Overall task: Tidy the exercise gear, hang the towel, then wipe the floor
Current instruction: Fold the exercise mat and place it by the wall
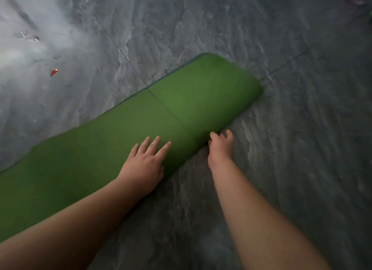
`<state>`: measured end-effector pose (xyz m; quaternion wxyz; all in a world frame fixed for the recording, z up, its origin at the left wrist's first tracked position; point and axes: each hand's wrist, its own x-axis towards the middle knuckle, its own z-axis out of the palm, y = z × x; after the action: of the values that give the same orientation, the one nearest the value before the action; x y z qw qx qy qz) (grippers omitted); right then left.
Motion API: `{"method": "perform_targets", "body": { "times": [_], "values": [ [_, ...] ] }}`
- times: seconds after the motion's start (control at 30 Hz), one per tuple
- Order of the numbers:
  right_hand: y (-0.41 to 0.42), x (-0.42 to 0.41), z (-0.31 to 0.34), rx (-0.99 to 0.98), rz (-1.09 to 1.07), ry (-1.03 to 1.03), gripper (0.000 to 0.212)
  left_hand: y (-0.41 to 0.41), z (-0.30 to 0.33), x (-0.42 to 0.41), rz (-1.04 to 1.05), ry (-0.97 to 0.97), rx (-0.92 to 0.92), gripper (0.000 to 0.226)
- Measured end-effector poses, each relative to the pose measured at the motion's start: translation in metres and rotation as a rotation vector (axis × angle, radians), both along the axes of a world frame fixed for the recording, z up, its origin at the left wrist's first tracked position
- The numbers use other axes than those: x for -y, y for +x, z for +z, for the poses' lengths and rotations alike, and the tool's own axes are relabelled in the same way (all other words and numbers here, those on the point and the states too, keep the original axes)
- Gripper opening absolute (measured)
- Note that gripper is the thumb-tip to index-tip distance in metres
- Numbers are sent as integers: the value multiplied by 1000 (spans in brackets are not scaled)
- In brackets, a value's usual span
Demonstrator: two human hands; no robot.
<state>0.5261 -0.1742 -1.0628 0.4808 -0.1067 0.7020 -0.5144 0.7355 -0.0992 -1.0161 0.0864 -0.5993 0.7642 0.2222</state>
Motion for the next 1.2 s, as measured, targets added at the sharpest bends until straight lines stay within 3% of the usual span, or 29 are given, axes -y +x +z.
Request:
{"method": "perform_targets", "body": {
  "times": [0.1,0.2,0.43,0.6,0.73,0.9,1.0,1.2],
  "values": [
    [-8,3,-3,167,-69,2,62,3,1,-6,9,15,-21,77],
    [-8,7,-1,129,75,-16,51,8,4,-11,16,12,-43,78],
    [17,16,30,76,139,-201,57,22,18,-24,44,-4,-59,83],
    [33,0,53,-272,393,-262,53,48,28,-45,96,-29,-63,81],
    [44,-17,68,-442,567,-269,55,72,35,-71,129,-45,-76,81],
    [53,-42,81,-763,837,-178,48,108,29,-113,166,-38,-54,84],
    [51,-62,59,-920,1122,-241,74,134,18,-144,238,-6,-19,84],
    [80,-111,22,-1553,1552,153,97,166,-16,-209,354,68,14,77]
  ]
}}
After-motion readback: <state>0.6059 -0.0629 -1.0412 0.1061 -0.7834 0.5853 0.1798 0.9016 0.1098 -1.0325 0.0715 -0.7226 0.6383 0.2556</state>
